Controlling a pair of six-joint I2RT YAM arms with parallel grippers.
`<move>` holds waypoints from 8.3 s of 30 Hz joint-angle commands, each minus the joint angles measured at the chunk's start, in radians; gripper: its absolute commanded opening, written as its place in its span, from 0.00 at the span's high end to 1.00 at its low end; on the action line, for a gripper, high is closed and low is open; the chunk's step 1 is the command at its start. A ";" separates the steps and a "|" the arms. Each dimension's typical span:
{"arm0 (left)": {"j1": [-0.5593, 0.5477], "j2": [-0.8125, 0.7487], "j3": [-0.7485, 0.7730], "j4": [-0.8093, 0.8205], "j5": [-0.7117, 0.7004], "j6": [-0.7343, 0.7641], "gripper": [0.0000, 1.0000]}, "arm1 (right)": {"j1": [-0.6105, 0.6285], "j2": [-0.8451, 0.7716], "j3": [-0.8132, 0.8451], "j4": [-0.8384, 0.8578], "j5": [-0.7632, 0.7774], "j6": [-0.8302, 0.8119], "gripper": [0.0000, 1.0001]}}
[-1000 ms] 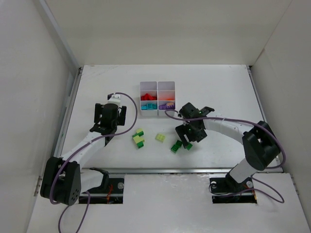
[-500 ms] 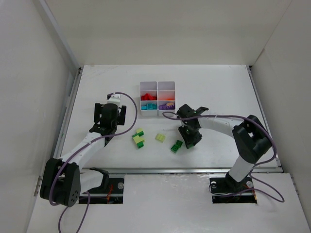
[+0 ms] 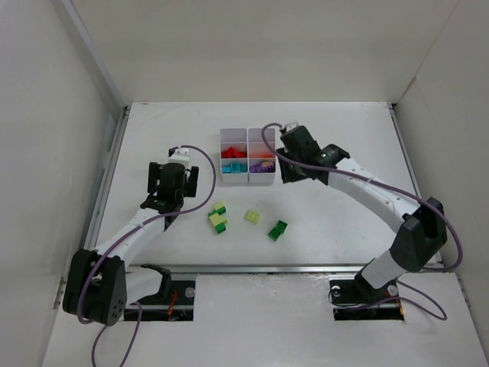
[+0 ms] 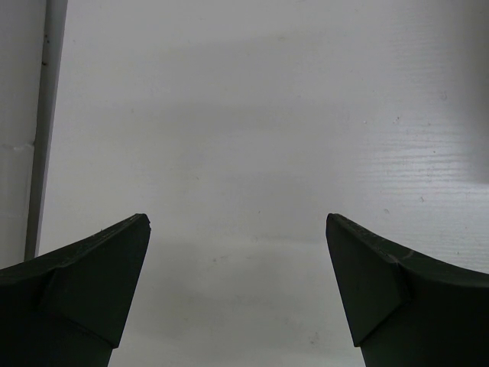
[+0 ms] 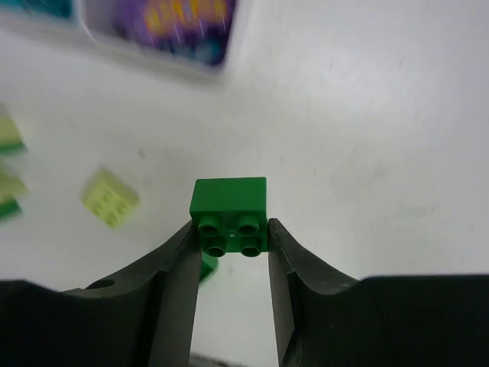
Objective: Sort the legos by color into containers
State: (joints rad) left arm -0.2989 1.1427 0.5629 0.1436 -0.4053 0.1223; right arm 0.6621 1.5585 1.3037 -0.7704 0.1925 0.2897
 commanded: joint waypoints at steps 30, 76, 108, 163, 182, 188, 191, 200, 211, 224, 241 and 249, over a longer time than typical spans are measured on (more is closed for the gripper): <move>0.004 -0.032 -0.028 0.036 -0.036 0.011 0.00 | 0.004 0.554 0.674 0.313 0.226 0.075 0.34; 0.004 -0.051 -0.046 0.027 -0.017 0.011 0.00 | 0.033 0.164 -0.149 0.040 -0.297 -0.155 0.50; 0.004 -0.069 -0.055 0.036 -0.017 0.020 0.00 | 0.033 0.160 -0.054 0.062 -0.288 -0.196 1.00; 0.004 -0.060 -0.064 0.036 -0.026 0.020 0.00 | -0.085 0.282 0.426 0.244 -0.099 0.025 1.00; 0.004 -0.078 -0.064 0.036 -0.026 0.020 0.00 | -0.131 0.560 0.715 0.244 -0.033 0.054 0.94; 0.004 -0.078 -0.064 0.036 -0.026 0.020 0.00 | -0.131 0.560 0.715 0.232 -0.033 0.054 0.32; 0.004 -0.078 -0.064 0.036 -0.026 0.020 0.00 | -0.121 0.528 0.715 0.232 -0.033 0.025 0.28; 0.004 -0.078 -0.064 0.036 -0.026 0.020 0.00 | 0.020 0.275 0.573 0.257 0.005 -0.199 0.15; -0.034 -0.035 -0.054 0.037 -0.017 -0.012 0.00 | 0.201 0.046 0.273 0.047 0.235 0.050 0.00; 0.001 -0.099 -0.064 0.067 -0.049 -0.024 0.00 | 0.384 -0.018 0.302 -0.242 0.681 0.571 0.00; 0.010 -0.302 -0.135 0.154 -0.020 -0.001 0.00 | 0.642 -0.167 -0.171 0.237 0.192 0.832 0.03; -0.046 -0.377 -0.192 0.240 -0.058 0.039 0.00 | 0.781 0.249 0.136 0.013 0.194 0.868 0.00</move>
State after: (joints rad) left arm -0.3183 0.7994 0.3920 0.2977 -0.4347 0.1417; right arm 1.3979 1.6470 1.2797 -0.7280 0.4107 1.1320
